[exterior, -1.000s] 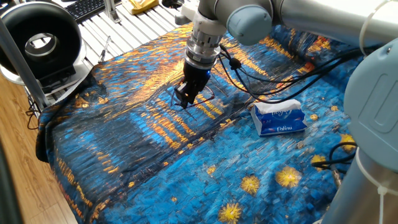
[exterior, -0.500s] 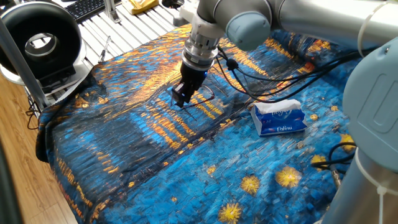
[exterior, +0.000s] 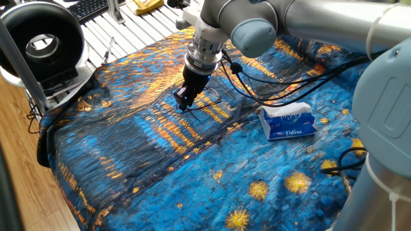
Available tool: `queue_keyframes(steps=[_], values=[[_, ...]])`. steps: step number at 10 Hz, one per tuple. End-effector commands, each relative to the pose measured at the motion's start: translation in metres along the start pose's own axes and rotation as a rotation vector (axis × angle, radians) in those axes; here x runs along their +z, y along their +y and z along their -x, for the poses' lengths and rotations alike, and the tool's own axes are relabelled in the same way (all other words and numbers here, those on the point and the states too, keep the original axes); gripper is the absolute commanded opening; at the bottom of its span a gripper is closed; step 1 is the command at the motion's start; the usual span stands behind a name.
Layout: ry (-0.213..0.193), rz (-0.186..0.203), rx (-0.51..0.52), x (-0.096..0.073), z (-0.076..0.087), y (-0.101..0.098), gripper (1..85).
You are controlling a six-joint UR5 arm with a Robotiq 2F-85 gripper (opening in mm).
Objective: Unfold the leg of the glasses (with one hand)
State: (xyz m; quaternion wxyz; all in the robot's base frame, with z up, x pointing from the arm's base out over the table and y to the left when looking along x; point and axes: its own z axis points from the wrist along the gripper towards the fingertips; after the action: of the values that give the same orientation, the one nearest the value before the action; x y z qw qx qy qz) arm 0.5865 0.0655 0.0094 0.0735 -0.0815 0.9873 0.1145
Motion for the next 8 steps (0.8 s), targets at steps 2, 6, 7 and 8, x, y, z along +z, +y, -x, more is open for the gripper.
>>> queue_keyframes(steps=[2,6,7,8], values=[[0.033,-0.003,0.035,-0.0031,-0.0055,0.0056,32.3],[0.047,-0.033,0.036,-0.0059,-0.0075,0.0055,31.7],[0.043,-0.031,0.037,-0.0054,-0.0074,0.0067,31.7],[0.041,-0.036,0.031,-0.0048,-0.0071,0.0047,29.7]])
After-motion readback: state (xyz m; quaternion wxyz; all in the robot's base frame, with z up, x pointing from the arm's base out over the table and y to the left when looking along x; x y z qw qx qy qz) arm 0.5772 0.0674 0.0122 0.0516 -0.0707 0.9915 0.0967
